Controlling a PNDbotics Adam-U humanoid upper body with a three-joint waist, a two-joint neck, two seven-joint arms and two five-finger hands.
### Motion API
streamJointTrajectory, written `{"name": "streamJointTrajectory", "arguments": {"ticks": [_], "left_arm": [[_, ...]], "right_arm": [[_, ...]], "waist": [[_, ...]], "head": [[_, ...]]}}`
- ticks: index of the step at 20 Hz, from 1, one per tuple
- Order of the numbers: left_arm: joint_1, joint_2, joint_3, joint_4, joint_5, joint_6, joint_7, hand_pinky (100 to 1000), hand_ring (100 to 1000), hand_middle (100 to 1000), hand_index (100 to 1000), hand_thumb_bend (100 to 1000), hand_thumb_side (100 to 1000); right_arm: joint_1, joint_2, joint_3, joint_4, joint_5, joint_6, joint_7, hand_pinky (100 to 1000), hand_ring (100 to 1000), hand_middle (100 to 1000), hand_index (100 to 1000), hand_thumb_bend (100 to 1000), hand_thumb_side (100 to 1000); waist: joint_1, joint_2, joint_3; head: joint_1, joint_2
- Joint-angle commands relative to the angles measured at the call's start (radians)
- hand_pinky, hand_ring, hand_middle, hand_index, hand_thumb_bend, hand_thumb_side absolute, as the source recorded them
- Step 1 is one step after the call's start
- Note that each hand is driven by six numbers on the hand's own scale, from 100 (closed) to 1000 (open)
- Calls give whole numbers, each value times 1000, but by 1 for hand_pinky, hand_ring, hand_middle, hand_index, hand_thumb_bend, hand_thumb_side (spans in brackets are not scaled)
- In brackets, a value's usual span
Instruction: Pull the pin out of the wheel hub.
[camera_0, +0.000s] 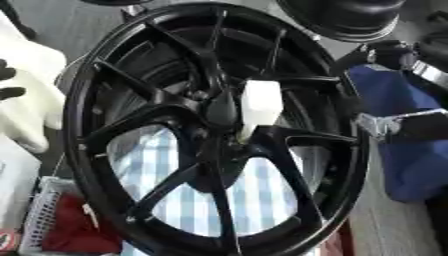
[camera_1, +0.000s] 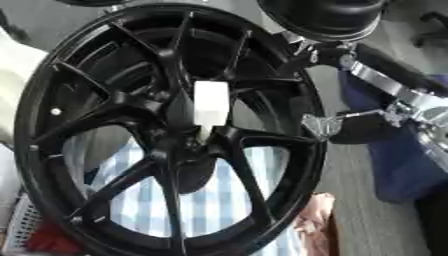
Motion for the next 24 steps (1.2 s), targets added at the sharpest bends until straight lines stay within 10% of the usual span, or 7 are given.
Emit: {"name": "streamJointTrajectory", "arguments": {"ticks": [1, 12, 18, 24], "left_arm": [[-11, 19, -6, -21, 6, 0, -9, 646, 719, 637, 733, 130, 780], [-8, 22, -13, -21, 10, 9, -16, 647, 720, 638, 733, 133, 780], [-6, 20, -10, -21, 12, 13, -11, 647, 720, 638, 732, 135, 779], [3, 13, -6, -21, 17, 19, -7, 648, 721, 638, 733, 136, 777]], "right_arm": [[-40, -111, 3, -18, -33, 32, 46, 893, 887, 760, 834, 100, 263], [-168, -163, 76, -18, -132, 162, 202, 903, 923, 796, 863, 100, 654], [-245, -114, 124, -18, -136, 234, 252, 905, 926, 798, 863, 100, 672], [-315, -36, 157, -18, -102, 295, 270, 906, 927, 800, 863, 100, 501]], "waist": [[5, -28, 7], [-8, -45, 13], [-10, -54, 12], [-1, -75, -4]], "head": [[-15, 1], [-30, 12], [-38, 30], [-30, 52]]}}
